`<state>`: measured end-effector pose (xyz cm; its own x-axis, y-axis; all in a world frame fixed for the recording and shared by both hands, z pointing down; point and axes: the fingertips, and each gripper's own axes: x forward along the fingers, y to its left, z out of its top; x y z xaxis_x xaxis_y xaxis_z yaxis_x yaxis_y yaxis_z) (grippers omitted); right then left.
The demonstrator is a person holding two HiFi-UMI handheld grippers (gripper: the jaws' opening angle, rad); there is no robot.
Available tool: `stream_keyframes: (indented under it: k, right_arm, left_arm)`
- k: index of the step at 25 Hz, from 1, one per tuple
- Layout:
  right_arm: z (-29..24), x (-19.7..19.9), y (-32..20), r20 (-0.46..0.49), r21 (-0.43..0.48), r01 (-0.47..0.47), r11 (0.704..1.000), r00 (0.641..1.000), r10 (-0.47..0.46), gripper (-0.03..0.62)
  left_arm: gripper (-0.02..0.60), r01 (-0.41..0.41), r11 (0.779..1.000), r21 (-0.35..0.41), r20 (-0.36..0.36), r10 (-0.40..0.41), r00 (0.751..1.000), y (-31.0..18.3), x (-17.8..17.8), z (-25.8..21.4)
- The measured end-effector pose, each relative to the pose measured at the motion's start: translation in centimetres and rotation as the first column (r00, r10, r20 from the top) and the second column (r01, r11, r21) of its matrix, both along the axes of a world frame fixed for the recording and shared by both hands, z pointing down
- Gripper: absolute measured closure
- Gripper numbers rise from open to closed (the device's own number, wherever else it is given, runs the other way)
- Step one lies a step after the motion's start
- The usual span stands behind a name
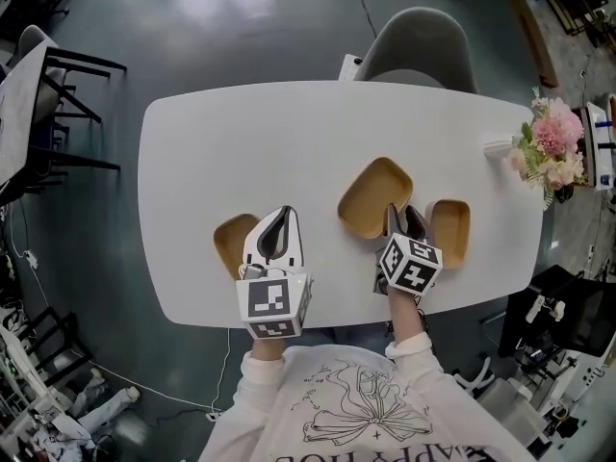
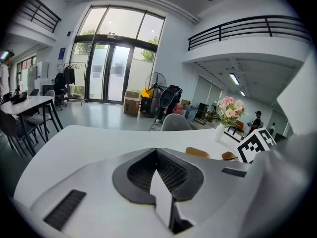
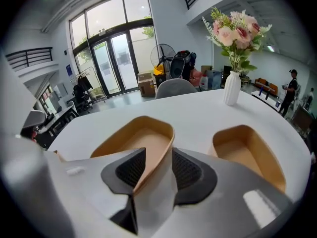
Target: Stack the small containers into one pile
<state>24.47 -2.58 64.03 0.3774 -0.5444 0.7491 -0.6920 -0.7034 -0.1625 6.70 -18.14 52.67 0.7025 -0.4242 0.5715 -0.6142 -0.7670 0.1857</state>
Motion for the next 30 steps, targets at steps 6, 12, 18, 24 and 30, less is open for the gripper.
stream_keyframes:
  k: [6,12,18,24,30]
  right_arm:
    - [1.5,0.2,0.0,0.041,-0.017,-0.039,0.999,0.998,0.04,0.491]
    - [1.2,0.5,-0.6,0.066,0.031,-0.049,0.998,0.997,0.047,0.563]
    - [-1.5,0.1,-2.2,0.061,0.096,0.013,0.995,0.998,-0.019,0.565]
    - [-5.0,-2.2,-4.4,0.057,0.187,0.105,0.977,0.991,-0.118,0.566]
    - [-7.0,-6.9,-7.7,0.074,0.254,0.237,0.938,0.962,-0.263,0.566]
  left_arm:
    - [0.574,0.025,1.0,-0.019,0.012,-0.025,1.0,-0.2,-0.6,1.1]
    - [0.575,0.072,0.997,-0.025,0.013,-0.071,0.997,-0.2,-1.5,1.5]
    - [0.575,0.136,0.991,0.009,-0.004,-0.136,0.991,-0.1,-3.0,-0.2]
    - [0.575,0.235,0.971,0.052,-0.029,-0.234,0.972,0.6,-5.9,-2.6]
    - [0.575,0.368,0.924,0.103,-0.063,-0.363,0.93,0.6,-10.7,-5.2]
